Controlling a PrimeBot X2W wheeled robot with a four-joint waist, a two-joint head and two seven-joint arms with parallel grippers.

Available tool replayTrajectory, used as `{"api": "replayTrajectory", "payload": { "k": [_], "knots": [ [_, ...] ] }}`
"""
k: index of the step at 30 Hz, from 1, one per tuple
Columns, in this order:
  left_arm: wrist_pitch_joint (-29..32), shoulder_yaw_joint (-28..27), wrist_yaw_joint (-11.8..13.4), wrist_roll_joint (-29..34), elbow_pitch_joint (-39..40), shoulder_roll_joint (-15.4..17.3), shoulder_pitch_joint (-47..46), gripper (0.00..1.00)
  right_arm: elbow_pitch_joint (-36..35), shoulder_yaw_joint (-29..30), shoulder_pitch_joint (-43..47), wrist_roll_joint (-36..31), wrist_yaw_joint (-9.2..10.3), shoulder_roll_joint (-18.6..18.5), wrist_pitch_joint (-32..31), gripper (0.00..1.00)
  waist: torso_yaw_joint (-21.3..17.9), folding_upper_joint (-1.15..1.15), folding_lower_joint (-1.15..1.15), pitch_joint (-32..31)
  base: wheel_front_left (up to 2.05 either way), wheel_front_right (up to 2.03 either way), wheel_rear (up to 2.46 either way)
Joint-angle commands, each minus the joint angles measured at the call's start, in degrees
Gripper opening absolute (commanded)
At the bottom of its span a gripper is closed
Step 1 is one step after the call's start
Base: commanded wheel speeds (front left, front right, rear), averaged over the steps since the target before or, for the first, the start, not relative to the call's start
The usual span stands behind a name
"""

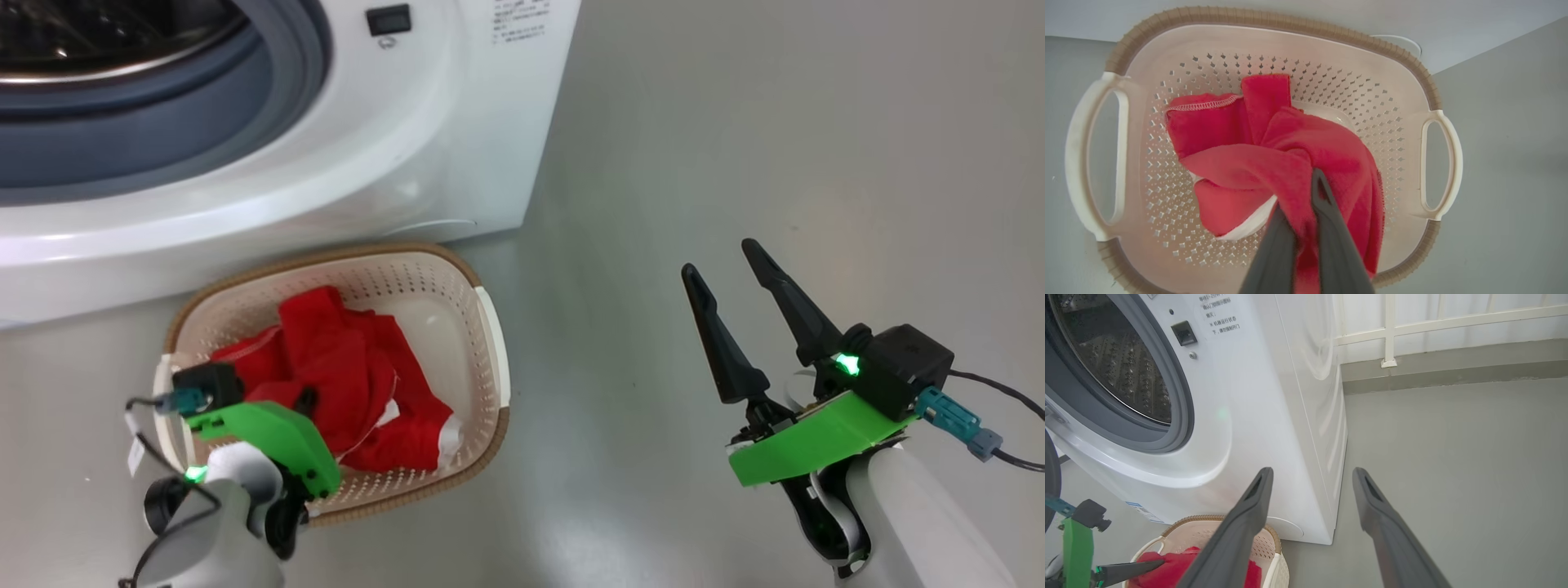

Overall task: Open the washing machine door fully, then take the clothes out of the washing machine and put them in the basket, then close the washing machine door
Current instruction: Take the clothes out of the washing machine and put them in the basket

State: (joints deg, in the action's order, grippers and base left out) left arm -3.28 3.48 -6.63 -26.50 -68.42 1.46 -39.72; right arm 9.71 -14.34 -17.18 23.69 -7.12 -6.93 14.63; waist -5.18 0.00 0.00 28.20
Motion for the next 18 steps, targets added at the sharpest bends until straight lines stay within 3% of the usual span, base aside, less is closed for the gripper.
{"api": "replayTrajectory", "payload": {
  "k": [1, 8, 13, 16, 17, 18],
  "knots": [
    [1.1, -0.9, -0.4, -0.6, -0.7, 1.6, -0.9, 0.0, -1.4, -1.5, -0.6, 0.1, -0.36, 0.2, 0.4, 1.0, -1.4, 0.0, 0.0, 2.1, 0.0, 0.0, 0.0],
    [8.4, 0.1, -0.4, -0.8, -4.3, 3.5, -3.8, 0.0, -1.4, -2.3, -2.2, 0.5, -0.36, 1.0, 0.4, 1.0, -3.3, 0.0, 0.0, 4.6, 0.0, 0.0, 0.0],
    [8.1, 0.4, 0.8, -0.7, -4.9, 4.5, -4.7, 0.02, -1.3, -2.3, -2.8, 0.7, -0.36, 1.5, 0.4, 1.0, -4.1, 0.0, 0.0, 5.5, 0.0, 0.0, 0.0],
    [6.4, 0.6, 0.6, -0.8, -5.0, 4.5, -5.1, 0.48, -1.1, -2.0, -2.9, 0.7, -0.36, 1.7, 0.4, 1.0, -4.2, 0.0, 0.0, 5.3, 0.0, 0.0, 0.0],
    [5.3, 0.8, 0.5, -0.7, -5.0, 4.5, -5.2, 0.97, -1.0, -1.8, -2.9, 0.6, -0.36, 1.7, 0.4, 1.0, -4.1, 0.0, 0.0, 5.0, 0.0, 0.0, 0.0],
    [4.3, 1.0, 0.4, -0.6, -5.0, 4.4, -5.3, 1.0, -0.9, -1.6, -2.9, 0.5, -0.36, 1.7, 0.4, 1.0, -4.0, 0.0, 0.0, 4.6, 0.0, 0.0, 0.0]
  ]
}}
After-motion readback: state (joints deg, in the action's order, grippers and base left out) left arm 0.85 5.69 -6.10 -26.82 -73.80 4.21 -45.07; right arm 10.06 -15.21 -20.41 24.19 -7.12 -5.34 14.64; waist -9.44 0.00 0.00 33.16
